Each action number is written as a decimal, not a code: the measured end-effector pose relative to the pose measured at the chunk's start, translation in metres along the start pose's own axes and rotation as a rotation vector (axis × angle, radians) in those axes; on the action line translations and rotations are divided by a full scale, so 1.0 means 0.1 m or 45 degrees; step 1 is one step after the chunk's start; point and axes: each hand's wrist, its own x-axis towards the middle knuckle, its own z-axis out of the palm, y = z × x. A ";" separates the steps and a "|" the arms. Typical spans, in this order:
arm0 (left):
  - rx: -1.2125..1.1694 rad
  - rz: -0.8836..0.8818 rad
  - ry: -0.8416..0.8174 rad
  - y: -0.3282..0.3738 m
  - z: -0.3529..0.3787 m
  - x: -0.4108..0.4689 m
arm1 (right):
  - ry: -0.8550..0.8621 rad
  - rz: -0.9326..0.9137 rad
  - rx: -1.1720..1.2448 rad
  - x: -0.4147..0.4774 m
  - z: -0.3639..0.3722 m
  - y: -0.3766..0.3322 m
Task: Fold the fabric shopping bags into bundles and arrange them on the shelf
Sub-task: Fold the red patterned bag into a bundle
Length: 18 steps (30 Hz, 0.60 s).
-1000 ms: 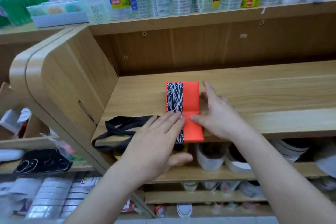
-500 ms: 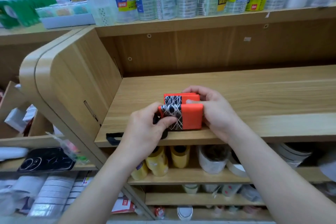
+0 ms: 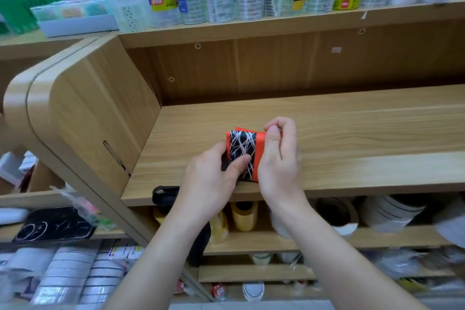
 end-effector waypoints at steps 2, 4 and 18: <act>-0.036 0.027 0.032 0.02 0.01 -0.03 | 0.043 0.005 0.008 0.03 0.01 0.00; 0.033 0.080 0.075 0.01 0.06 -0.08 | 0.067 0.006 0.005 0.07 -0.01 0.00; 0.080 0.055 0.030 0.10 0.10 -0.13 | -1.198 -0.447 -1.238 0.58 -0.52 -0.48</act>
